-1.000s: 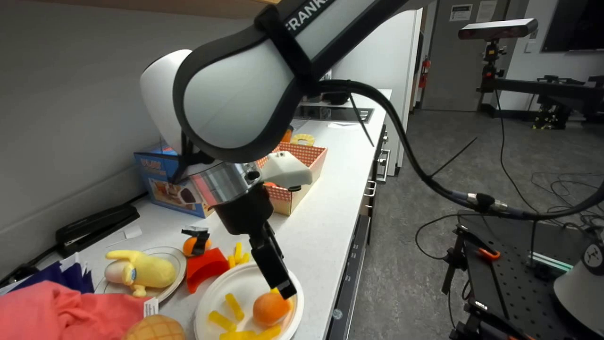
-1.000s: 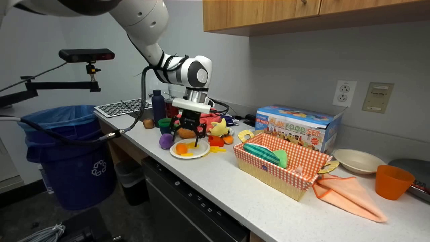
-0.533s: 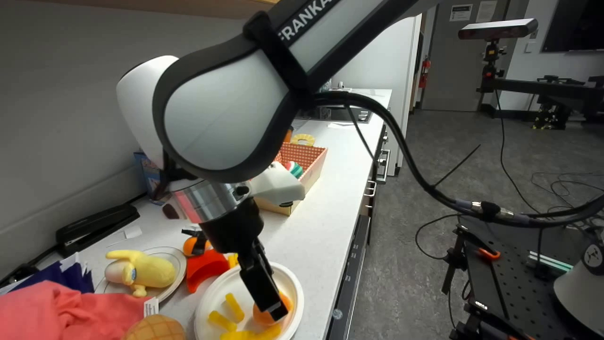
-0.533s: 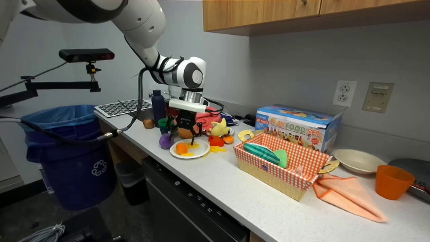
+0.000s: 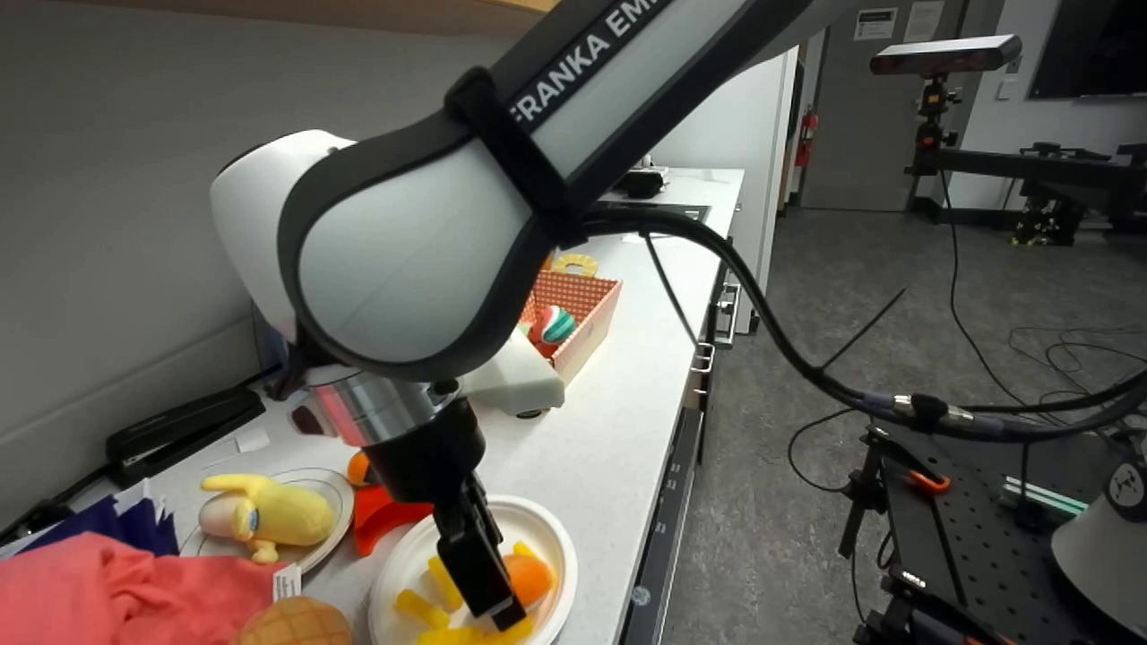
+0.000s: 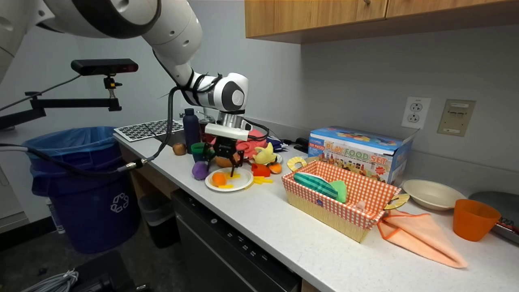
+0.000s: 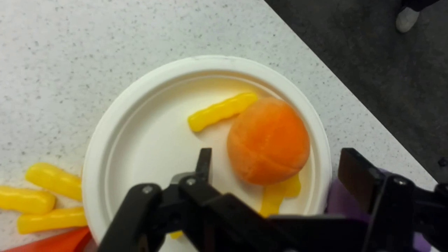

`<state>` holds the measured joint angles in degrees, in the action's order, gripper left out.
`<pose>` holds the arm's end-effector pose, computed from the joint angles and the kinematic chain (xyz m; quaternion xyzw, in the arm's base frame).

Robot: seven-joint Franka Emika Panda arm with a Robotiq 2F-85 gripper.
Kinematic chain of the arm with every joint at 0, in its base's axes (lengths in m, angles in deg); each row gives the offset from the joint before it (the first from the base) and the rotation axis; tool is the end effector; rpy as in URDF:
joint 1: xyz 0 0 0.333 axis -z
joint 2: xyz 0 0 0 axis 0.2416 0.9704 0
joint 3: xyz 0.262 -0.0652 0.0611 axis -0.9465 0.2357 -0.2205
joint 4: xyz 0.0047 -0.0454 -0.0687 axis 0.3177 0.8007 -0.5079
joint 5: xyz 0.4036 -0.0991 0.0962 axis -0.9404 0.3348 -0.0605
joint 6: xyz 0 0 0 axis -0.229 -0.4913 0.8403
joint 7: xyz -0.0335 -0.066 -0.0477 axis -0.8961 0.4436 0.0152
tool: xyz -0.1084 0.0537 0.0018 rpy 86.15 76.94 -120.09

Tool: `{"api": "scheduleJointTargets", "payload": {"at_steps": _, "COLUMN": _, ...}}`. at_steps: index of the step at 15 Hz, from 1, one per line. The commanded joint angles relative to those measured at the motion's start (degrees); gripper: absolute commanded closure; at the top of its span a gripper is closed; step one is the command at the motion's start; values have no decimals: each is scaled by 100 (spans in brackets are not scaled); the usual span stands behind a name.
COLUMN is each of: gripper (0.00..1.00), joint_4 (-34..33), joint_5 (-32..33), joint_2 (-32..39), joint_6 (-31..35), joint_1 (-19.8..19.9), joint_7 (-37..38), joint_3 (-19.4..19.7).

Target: Pick up the plush toys from the countertop and put them in the basket.

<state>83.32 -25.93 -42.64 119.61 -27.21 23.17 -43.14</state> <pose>0.5950 0.2699 0.1821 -0.9120 -0.3807 0.1446 0.0487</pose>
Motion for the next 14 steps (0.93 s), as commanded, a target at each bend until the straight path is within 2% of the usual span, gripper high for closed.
{"api": "scheduleJointTargets", "payload": {"at_steps": 1, "gripper": 10, "joint_4": -298, "joint_5": 131, "joint_2": 249, "joint_6": 50, "joint_1": -30, "joint_7": 147, "joint_3": -15}}
{"api": "scheduleJointTargets", "payload": {"at_steps": 2, "gripper": 20, "joint_4": -318, "joint_5": 150, "joint_2": 276, "joint_6": 79, "joint_1": -43, "joint_7": 176, "joint_3": -3}}
{"api": "scheduleJointTargets", "payload": {"at_steps": 3, "gripper": 21, "joint_4": -335, "joint_5": 151, "joint_2": 297, "joint_6": 96, "joint_1": -44, "joint_7": 189, "joint_3": -1}}
{"api": "scheduleJointTargets", "payload": {"at_steps": 4, "gripper": 42, "joint_4": -332, "joint_5": 154, "joint_2": 308, "joint_6": 134, "joint_1": -43, "joint_7": 225, "joint_3": 10}}
{"api": "scheduleJointTargets", "payload": {"at_steps": 6, "gripper": 47, "joint_4": -338, "joint_5": 142, "joint_2": 321, "joint_6": 169, "joint_1": -32, "joint_7": 309, "joint_3": 24}}
{"api": "scheduleJointTargets", "payload": {"at_steps": 12, "gripper": 94, "joint_4": -300, "joint_5": 141, "joint_2": 256, "joint_6": 284, "joint_1": 6, "joint_7": 530, "joint_3": 101}}
{"api": "scheduleJointTargets", "payload": {"at_steps": 14, "gripper": 100, "joint_4": -300, "joint_5": 147, "joint_2": 231, "joint_6": 313, "joint_1": 22, "joint_7": 586, "joint_3": 133}}
